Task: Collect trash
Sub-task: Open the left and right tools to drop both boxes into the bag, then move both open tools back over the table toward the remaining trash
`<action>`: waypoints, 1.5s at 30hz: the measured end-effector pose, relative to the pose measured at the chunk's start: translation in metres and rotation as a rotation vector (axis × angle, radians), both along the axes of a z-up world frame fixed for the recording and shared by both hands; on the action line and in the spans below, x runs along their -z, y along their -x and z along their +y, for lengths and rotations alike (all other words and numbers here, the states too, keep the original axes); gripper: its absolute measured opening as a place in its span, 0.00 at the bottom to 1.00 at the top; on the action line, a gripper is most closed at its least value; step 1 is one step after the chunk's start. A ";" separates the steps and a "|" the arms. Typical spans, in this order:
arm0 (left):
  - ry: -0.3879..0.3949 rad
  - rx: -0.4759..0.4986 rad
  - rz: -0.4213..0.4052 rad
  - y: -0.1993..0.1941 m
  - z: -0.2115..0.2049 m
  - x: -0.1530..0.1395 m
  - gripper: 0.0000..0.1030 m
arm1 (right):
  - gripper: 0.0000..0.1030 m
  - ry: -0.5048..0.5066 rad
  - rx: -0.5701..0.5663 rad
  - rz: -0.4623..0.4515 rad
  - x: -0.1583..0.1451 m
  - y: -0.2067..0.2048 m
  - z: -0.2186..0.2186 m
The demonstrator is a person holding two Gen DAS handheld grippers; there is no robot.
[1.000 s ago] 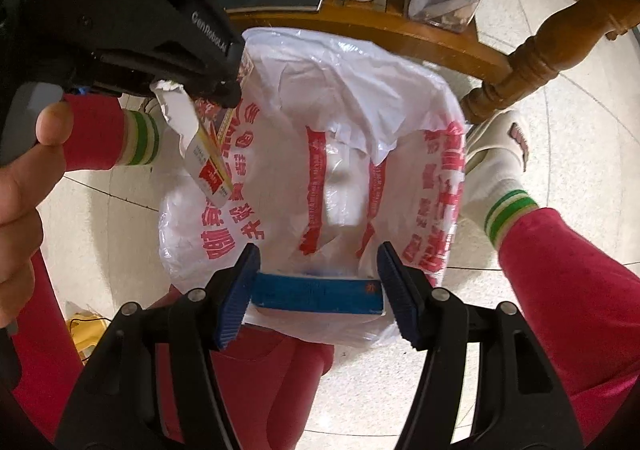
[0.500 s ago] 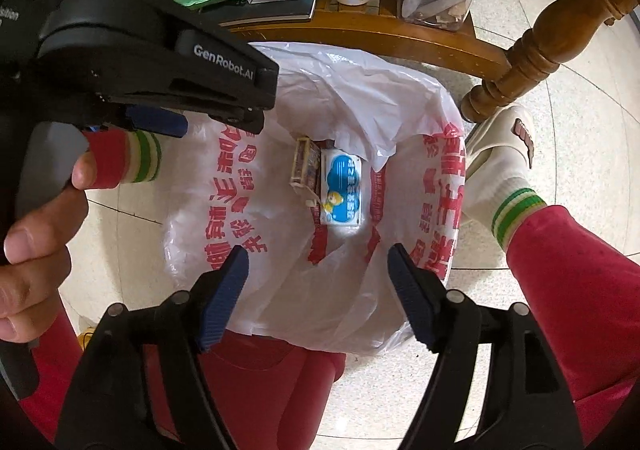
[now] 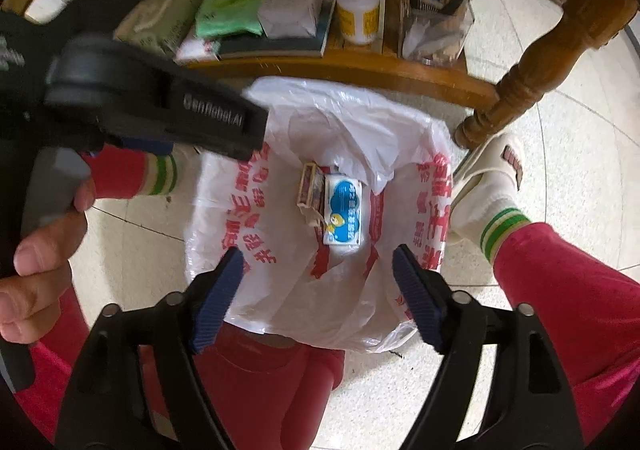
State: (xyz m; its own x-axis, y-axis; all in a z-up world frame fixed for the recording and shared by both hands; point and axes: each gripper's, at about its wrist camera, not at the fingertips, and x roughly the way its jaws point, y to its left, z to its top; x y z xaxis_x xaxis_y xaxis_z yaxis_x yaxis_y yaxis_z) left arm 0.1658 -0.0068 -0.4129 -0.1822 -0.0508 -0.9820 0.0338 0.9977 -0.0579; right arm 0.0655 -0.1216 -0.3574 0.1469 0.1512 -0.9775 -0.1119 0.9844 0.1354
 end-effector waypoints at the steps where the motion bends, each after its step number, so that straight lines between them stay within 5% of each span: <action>1: 0.004 0.005 -0.008 0.004 0.003 -0.007 0.71 | 0.77 -0.001 0.001 -0.017 -0.006 0.001 -0.001; 9: 0.076 0.083 -0.182 0.040 0.033 -0.102 0.72 | 0.87 -0.039 -0.042 -0.264 -0.108 0.023 -0.015; 16: 0.118 0.200 -0.394 0.053 0.064 -0.236 0.82 | 0.94 -0.041 -0.086 -0.597 -0.240 0.034 -0.045; 21: 0.096 0.438 -0.590 0.050 0.068 -0.331 0.90 | 0.94 -0.043 -0.265 -0.674 -0.317 0.023 -0.055; 24: 0.055 0.687 -0.675 0.048 0.063 -0.369 0.92 | 0.94 -0.090 -0.382 -0.677 -0.357 0.013 -0.060; 28: 0.007 0.848 -0.636 0.038 0.054 -0.385 0.92 | 0.94 -0.088 -0.478 -0.668 -0.396 -0.004 -0.064; 32: 0.078 0.949 -0.611 0.024 0.051 -0.400 0.92 | 0.94 -0.025 -0.530 -0.630 -0.415 -0.025 -0.061; 39: 0.084 1.107 -0.543 -0.010 0.038 -0.406 0.92 | 0.94 0.000 -0.577 -0.599 -0.424 -0.069 -0.066; 45: 0.128 1.143 -0.471 -0.049 0.030 -0.394 0.92 | 0.94 0.008 -0.606 -0.567 -0.418 -0.102 -0.063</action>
State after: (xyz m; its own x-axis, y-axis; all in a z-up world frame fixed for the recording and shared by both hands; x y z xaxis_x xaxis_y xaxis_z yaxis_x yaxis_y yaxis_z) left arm 0.2151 0.0235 -0.0188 0.1840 -0.1955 -0.9633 0.9232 0.3708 0.1011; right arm 0.1674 -0.1845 0.0606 0.5129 0.3560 -0.7812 -0.6727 0.7320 -0.1081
